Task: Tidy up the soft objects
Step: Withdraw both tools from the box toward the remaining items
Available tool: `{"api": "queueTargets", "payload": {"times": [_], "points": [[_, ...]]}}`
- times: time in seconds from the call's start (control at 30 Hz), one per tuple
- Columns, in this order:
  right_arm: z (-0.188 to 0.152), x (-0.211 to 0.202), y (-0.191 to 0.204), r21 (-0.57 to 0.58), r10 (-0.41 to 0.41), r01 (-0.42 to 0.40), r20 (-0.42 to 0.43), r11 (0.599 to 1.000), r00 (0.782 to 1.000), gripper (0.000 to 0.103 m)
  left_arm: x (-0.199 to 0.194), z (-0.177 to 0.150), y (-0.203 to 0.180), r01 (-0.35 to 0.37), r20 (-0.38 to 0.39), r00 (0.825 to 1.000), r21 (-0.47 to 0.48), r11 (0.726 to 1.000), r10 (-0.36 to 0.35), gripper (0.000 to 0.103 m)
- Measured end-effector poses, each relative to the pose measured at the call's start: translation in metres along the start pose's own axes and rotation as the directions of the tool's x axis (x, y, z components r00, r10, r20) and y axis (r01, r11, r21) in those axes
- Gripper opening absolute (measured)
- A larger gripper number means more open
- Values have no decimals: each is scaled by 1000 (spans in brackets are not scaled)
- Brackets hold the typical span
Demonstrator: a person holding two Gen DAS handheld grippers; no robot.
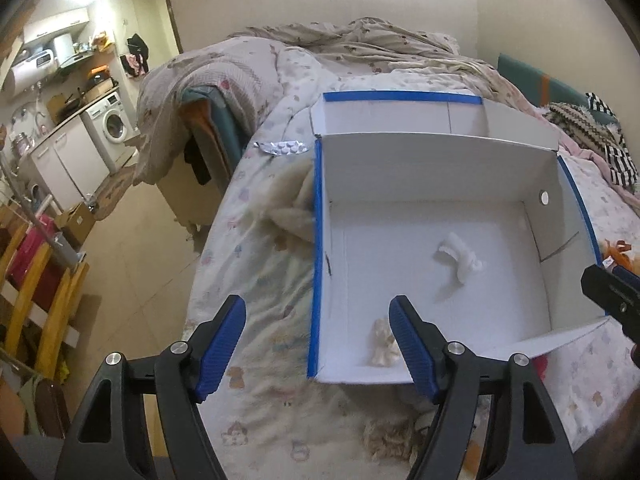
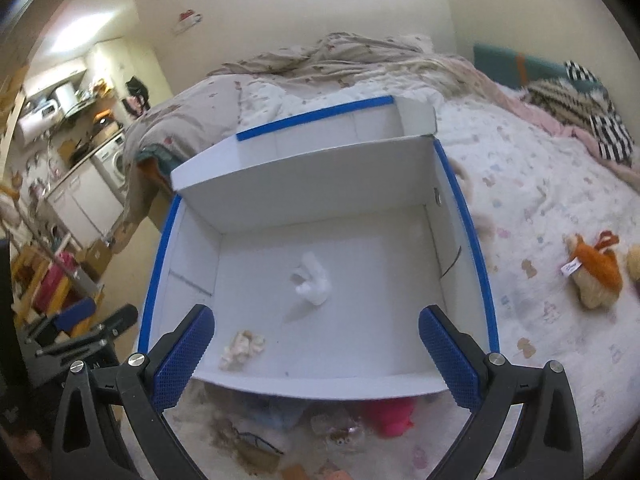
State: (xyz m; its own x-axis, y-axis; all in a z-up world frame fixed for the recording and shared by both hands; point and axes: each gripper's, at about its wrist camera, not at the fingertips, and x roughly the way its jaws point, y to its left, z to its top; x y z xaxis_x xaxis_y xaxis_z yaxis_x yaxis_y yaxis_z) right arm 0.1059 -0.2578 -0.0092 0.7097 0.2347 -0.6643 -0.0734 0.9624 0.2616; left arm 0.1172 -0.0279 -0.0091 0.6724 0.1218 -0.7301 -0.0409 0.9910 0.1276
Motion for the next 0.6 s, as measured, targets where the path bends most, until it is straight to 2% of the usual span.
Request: {"api": "queueTargets", "payload": {"times": [0.17, 0.23, 0.3, 0.37, 0.5, 0.6], "points": [[-15, -9, 12, -119, -53, 55, 19, 991, 998, 103, -7, -15, 4, 5, 0, 1000, 19, 1000, -5, 72], [-20, -10, 12, -145, -42, 41, -2, 989, 999, 103, -8, -22, 6, 11, -8, 1000, 19, 1000, -10, 72], [-26, -11, 4, -111, 24, -29, -47, 993, 999, 103, -5, -28, 11, 23, -27, 999, 10, 1000, -22, 72], [-34, -10, -2, -79, 53, -60, -94, 995, 994, 103, 0, -36, 14, 22, -61, 998, -7, 1000, -23, 72], [-46, -3, -7, -41, 39, -46, -160, 998, 986, 103, 16, -48, 26, -61, -147, 988, -67, 996, 50, 72], [-55, 3, -11, -18, 20, -24, -210, 1000, 977, 103, 26, -56, 38, -63, -215, 976, -136, 989, 32, 72]]}}
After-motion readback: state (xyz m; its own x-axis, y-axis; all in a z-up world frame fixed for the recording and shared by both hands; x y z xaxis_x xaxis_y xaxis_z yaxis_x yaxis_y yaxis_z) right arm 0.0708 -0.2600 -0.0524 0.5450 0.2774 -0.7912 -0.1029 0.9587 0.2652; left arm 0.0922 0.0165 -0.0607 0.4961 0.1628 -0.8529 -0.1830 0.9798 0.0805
